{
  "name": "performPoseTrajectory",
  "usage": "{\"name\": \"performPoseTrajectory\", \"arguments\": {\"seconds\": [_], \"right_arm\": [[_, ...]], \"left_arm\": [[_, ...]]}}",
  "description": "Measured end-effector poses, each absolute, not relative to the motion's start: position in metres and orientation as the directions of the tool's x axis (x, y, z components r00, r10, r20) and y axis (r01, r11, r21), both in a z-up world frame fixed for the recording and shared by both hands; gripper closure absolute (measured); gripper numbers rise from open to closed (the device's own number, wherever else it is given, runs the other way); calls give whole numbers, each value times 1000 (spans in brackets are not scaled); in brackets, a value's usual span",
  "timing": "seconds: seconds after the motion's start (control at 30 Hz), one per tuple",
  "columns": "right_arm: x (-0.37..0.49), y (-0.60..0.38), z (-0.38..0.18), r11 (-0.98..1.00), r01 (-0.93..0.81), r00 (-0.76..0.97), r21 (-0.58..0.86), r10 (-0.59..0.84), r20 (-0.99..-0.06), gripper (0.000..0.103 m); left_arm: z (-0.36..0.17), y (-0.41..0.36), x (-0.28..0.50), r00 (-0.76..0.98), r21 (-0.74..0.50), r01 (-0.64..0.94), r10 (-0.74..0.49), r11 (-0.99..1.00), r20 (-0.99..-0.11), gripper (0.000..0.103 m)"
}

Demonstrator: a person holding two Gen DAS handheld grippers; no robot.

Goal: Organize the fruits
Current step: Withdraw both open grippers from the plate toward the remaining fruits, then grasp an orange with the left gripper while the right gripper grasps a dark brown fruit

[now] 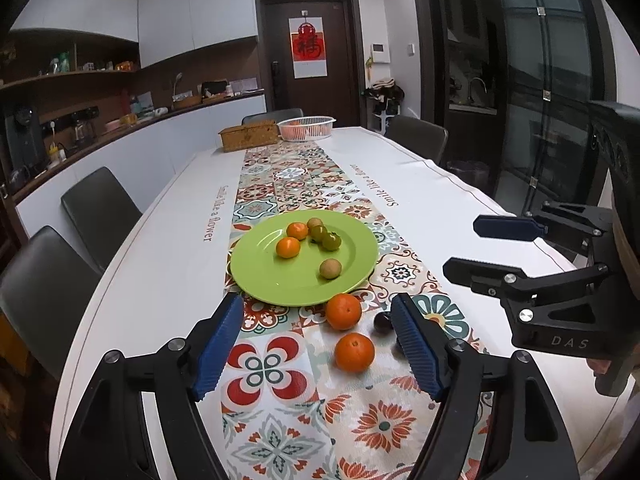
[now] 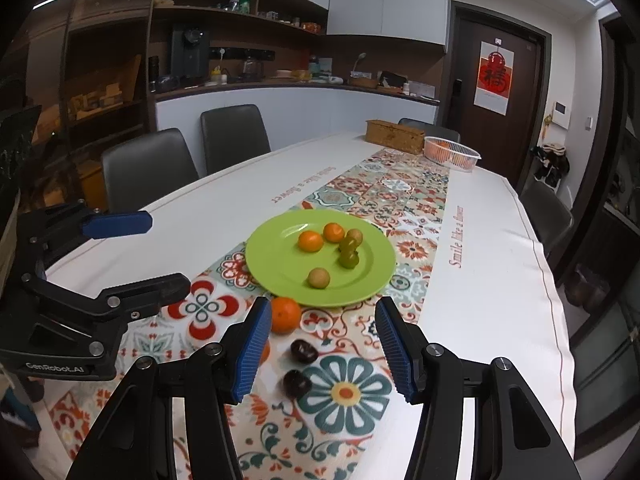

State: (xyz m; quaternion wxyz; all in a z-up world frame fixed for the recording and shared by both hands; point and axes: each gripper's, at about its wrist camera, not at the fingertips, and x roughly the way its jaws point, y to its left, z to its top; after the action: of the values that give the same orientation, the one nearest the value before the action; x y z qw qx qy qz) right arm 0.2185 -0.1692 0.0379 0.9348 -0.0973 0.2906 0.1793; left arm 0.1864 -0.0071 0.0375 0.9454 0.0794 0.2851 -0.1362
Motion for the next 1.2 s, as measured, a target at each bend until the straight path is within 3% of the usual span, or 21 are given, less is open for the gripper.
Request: {"name": "performPoseTrajectory", "arguments": {"seconds": [0.73, 1.2], "right_arm": [[226, -166, -22, 892, -450, 664, -44, 302, -684, 48], [252, -163, -64, 881, -472, 555, 19, 314, -770, 53]], "left_arm": [[-17, -22, 196, 710, 108, 467, -299, 878, -638, 29], [-56, -27, 231, 593, 40, 523, -330, 851, -735, 41]]}}
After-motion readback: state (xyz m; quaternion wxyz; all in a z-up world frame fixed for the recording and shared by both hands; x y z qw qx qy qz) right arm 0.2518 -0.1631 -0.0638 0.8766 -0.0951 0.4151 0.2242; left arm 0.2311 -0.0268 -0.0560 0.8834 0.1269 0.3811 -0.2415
